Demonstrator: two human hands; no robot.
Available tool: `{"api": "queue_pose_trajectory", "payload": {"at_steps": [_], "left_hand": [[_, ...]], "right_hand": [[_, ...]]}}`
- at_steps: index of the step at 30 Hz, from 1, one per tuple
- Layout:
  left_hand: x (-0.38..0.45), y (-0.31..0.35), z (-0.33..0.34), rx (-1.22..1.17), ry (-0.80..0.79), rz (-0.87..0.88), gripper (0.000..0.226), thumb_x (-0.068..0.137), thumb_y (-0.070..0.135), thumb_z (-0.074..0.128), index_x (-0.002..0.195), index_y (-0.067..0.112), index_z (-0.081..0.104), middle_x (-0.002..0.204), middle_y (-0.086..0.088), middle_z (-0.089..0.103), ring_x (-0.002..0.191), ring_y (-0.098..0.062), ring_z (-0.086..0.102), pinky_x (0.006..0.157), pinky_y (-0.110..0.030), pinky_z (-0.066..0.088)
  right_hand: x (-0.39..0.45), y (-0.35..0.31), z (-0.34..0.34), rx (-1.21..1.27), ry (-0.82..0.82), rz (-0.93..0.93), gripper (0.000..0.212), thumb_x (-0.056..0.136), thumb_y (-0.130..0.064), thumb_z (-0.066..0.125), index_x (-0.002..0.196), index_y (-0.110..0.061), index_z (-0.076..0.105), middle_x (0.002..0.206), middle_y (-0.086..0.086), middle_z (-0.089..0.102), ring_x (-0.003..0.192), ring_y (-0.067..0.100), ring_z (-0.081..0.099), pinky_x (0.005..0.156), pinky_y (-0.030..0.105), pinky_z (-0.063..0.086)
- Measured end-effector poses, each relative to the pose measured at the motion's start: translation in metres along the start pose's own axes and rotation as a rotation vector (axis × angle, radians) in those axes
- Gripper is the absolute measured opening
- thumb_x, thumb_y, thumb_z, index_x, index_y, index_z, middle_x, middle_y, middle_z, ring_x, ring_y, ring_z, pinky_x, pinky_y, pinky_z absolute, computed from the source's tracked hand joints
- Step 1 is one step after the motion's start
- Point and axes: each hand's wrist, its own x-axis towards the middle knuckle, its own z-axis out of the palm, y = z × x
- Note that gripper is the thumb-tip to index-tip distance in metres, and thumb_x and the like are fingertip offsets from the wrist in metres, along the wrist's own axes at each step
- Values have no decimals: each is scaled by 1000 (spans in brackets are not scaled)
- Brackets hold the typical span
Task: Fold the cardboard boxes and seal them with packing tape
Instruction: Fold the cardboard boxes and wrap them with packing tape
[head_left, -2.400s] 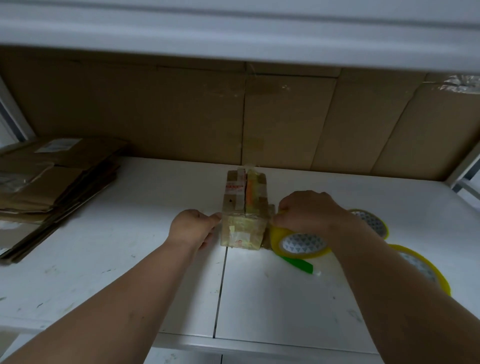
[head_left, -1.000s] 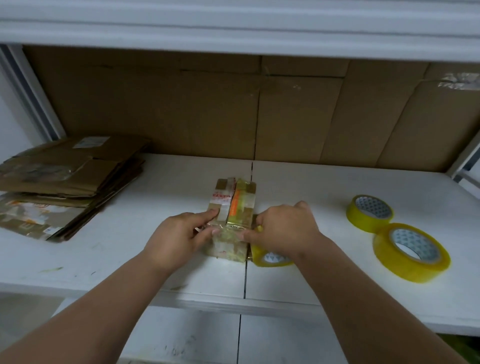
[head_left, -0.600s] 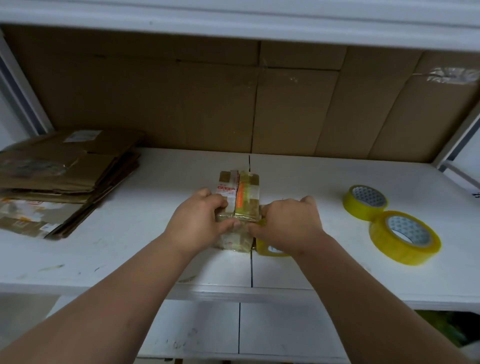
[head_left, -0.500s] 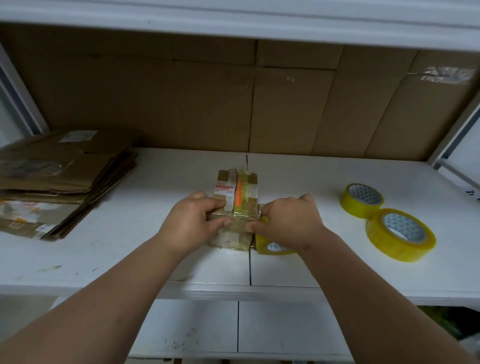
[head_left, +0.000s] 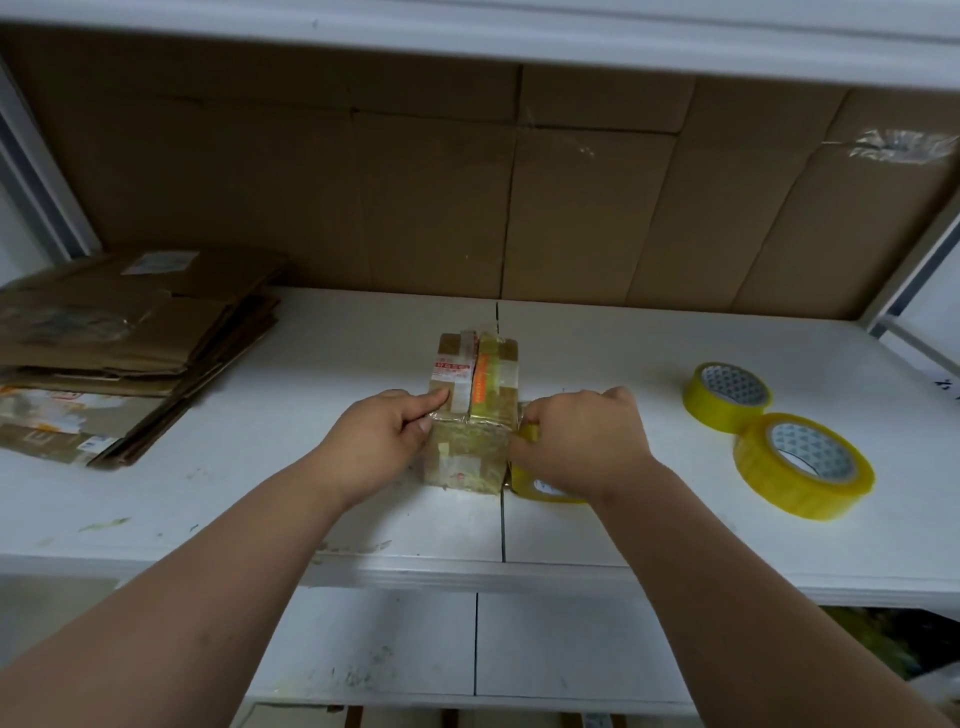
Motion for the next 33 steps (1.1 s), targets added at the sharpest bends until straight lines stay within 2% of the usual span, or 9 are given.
{"api": "queue_pose_trajectory", "payload": {"at_steps": [3, 6, 9, 11, 14, 17, 24, 27, 33], "left_hand": [[0, 4, 3, 228, 24, 59, 45, 102, 18, 46, 147, 25, 46, 95, 7, 52, 87, -9, 47, 69, -5, 32], [1, 10, 7, 326, 24, 10, 61, 95, 46, 50, 152, 29, 37, 96, 9, 48, 89, -11, 49, 71, -18, 35], [7, 10, 3, 438, 13, -111, 93, 77, 86, 40, 154, 34, 27, 114, 1, 47, 106, -21, 54, 82, -32, 48], [14, 9, -4, 479, 43, -210, 106, 64, 97, 20, 151, 37, 29, 125, -4, 44, 117, -27, 48, 90, -40, 48], [24, 15, -7, 597, 107, -234, 119, 54, 103, 4, 143, 34, 42, 129, -4, 37, 122, -28, 35, 92, -45, 41], [31, 22, -3, 639, 115, -194, 114, 54, 100, 12, 136, 32, 49, 125, -4, 39, 120, -28, 35, 91, -43, 41], [45, 11, -5, 581, 130, -111, 63, 87, 70, 46, 144, 42, 42, 136, -4, 45, 123, -33, 40, 97, -43, 40], [53, 12, 0, 544, 136, -81, 56, 91, 59, 51, 143, 39, 43, 142, -6, 45, 127, -34, 41, 103, -44, 39], [70, 13, 2, 506, 86, -41, 44, 97, 47, 52, 138, 32, 48, 140, -6, 48, 125, -32, 46, 104, -45, 43]], "right_hand": [[-6, -4, 3, 2, 60, 9, 36, 88, -55, 37, 68, -28, 50, 60, -11, 50, 71, 18, 56, 77, 37, 26], [-9, -1, -9, 126, -59, 25, 25, 87, -51, 44, 99, -39, 62, 79, -12, 58, 85, 17, 57, 81, 36, 27], [-11, 3, -22, 568, -222, 133, 25, 81, -34, 54, 104, -40, 58, 92, -14, 58, 98, 19, 56, 85, 36, 41], [-13, 2, -22, 870, -208, 166, 31, 83, -24, 54, 110, -37, 62, 106, -9, 62, 98, 16, 57, 79, 30, 48], [-18, -7, -16, 1046, -200, 140, 35, 87, -14, 58, 115, -35, 62, 113, -10, 62, 94, 7, 57, 70, 22, 45], [-22, -11, -8, 1084, -168, 128, 31, 90, -17, 60, 111, -40, 57, 106, -16, 58, 92, 2, 56, 74, 23, 48], [-33, 3, 7, 1281, -243, 186, 38, 90, -19, 68, 126, -29, 61, 122, -4, 67, 102, 9, 66, 72, 18, 49], [-38, 2, 15, 1329, -275, 160, 20, 93, -22, 65, 111, -27, 70, 103, -8, 73, 95, 11, 68, 80, 28, 54], [-38, -11, 22, 1294, -220, 181, 13, 95, -31, 61, 101, -21, 66, 101, 8, 69, 95, 25, 65, 88, 45, 53]]}}
